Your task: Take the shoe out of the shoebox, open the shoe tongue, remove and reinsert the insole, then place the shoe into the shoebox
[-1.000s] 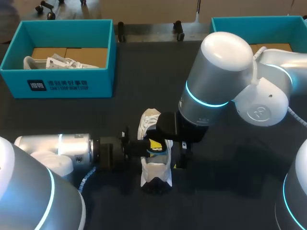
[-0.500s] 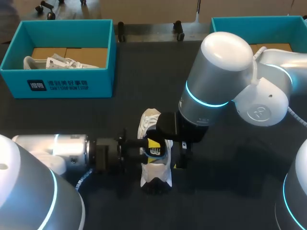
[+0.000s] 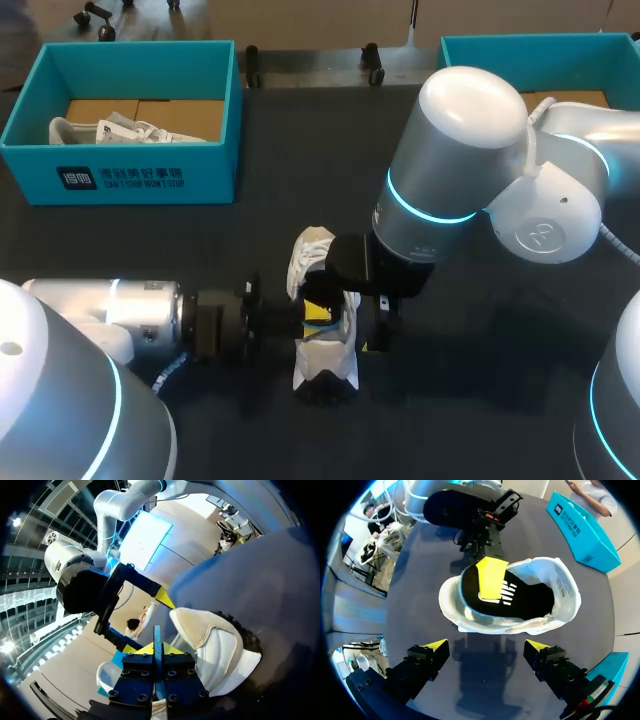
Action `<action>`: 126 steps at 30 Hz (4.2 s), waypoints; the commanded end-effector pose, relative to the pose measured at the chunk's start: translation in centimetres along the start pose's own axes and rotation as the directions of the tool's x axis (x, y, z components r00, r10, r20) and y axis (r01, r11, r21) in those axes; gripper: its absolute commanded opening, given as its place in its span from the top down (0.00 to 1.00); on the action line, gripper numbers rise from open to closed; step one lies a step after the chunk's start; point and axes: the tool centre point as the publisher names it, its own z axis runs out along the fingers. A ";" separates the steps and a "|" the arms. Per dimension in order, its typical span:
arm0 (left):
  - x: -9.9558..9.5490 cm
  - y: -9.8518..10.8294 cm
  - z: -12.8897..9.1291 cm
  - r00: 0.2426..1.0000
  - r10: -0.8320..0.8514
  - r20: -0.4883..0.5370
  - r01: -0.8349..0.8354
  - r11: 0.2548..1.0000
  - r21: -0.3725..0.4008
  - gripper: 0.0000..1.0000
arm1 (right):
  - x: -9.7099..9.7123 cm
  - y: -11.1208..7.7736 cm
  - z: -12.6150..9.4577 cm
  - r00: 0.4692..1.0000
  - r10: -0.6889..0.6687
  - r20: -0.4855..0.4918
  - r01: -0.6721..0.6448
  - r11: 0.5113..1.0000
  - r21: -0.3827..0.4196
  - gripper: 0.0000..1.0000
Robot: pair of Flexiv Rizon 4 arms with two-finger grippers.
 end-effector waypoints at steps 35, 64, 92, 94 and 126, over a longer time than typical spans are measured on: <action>-0.8 -1.1 -2.7 0.992 -0.014 -0.123 0.016 1.000 0.013 0.59 | 0.1 0.1 0.1 1.000 0.001 0.003 -0.001 1.000 0.002 0.00; -1.5 -1.6 -9.6 0.869 0.069 -0.490 -0.088 0.996 -0.017 0.59 | 1.2 -9.1 -4.1 1.000 -0.002 -0.011 0.002 1.000 -0.018 0.00; -3.7 -1.4 -15.8 0.700 -0.132 -0.701 0.053 0.990 -0.134 1.00 | 1.2 -9.1 -4.1 1.000 -0.002 -0.011 0.002 1.000 -0.018 0.00; -3.7 -1.4 -15.8 0.700 -0.132 -0.701 0.053 0.990 -0.134 1.00 | 1.2 -9.1 -4.1 1.000 -0.002 -0.011 0.002 1.000 -0.018 0.00; -6.4 -3.3 -11.9 0.267 0.236 -0.935 -0.239 0.955 0.172 1.00 | 1.2 -9.1 -4.1 1.000 -0.002 -0.011 0.002 1.000 -0.018 0.00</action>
